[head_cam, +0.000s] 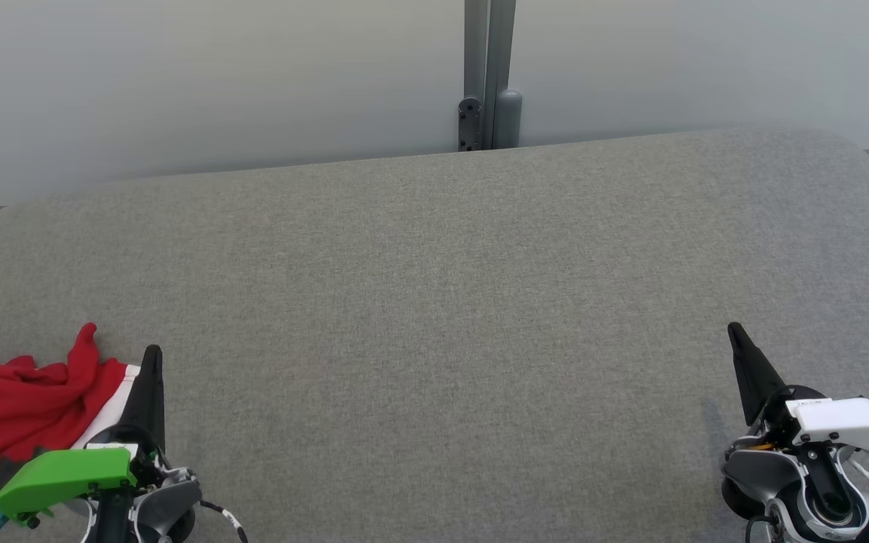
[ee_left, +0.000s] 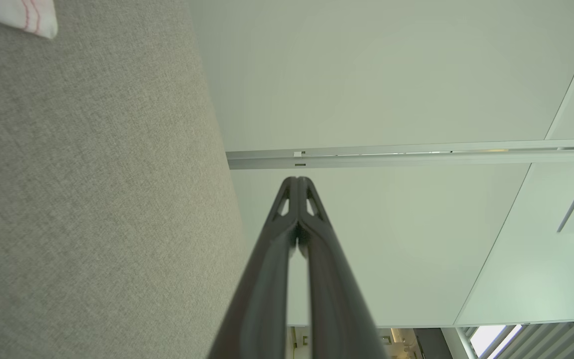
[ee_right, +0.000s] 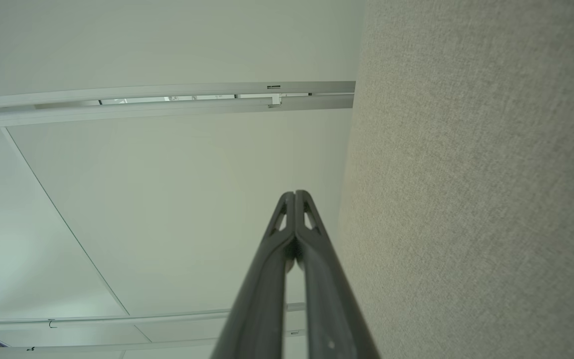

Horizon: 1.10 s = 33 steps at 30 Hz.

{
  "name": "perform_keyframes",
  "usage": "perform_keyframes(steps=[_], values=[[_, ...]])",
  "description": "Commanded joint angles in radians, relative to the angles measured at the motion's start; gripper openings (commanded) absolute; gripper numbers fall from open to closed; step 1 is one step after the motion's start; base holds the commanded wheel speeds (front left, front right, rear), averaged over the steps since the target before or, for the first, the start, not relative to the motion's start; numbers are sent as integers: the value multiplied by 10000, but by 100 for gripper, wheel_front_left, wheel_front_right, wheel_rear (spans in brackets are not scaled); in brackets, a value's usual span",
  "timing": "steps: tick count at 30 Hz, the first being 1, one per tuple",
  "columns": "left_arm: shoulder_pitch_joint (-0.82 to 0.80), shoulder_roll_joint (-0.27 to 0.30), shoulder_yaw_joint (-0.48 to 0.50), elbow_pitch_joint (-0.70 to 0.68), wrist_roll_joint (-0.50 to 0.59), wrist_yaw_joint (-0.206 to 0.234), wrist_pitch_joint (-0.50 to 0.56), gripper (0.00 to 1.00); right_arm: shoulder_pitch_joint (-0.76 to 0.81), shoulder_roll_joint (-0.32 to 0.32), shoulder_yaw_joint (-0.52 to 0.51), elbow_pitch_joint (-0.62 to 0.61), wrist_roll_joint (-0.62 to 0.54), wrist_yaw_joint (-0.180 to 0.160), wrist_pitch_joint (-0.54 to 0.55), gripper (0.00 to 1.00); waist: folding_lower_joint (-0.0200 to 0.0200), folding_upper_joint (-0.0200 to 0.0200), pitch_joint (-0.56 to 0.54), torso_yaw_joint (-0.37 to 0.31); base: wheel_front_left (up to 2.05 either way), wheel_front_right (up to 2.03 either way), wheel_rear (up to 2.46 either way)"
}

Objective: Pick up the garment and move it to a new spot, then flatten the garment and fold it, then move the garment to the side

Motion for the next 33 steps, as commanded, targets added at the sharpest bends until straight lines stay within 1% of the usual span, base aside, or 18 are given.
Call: perform_keyframes(steps=[1,33], values=[[-116,73,22,-19,2,-59,41,0,87,-48,-14,-49,74,7,24,0,0,-1,0,0,0,0,0],[-117,73,22,-19,2,-59,41,0,87,-48,-14,-49,74,8,24,0,0,-1,0,0,0,0,0]])
